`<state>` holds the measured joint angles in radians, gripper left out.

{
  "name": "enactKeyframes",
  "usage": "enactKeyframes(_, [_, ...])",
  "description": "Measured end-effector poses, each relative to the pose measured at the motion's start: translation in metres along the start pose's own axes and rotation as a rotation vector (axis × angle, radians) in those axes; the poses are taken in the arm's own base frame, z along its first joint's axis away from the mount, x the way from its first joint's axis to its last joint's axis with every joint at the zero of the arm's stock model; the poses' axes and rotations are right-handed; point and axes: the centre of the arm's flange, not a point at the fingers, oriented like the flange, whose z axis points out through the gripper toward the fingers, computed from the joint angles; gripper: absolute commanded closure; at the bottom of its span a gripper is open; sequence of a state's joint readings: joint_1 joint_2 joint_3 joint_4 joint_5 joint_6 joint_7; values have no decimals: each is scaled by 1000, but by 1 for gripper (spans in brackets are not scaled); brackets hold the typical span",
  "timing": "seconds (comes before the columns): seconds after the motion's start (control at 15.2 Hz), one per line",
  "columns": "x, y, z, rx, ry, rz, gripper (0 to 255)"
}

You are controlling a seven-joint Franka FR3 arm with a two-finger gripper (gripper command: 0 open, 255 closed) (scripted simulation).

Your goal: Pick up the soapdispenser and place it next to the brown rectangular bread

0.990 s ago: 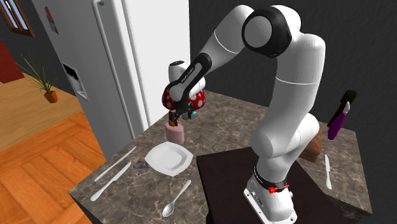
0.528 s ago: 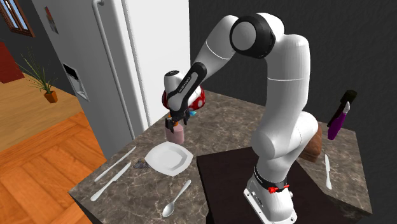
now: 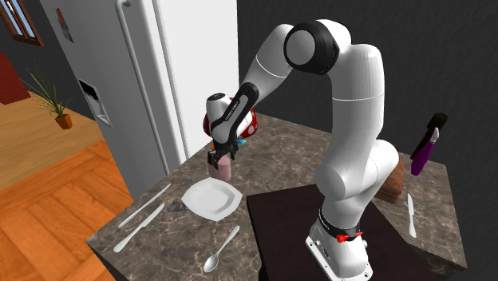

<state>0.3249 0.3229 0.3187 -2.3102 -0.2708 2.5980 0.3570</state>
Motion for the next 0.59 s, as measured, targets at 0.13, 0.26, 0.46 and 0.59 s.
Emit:
enactKeyframes(0.13, [0,0,0,0,0,0,255])
enactKeyframes(0.26, [0,0,0,0,1,0,255])
enactKeyframes(0.46, [0,0,-1,-1,1,0,255])
enactKeyframes(0.59, [0,0,0,-1,1,-1,255])
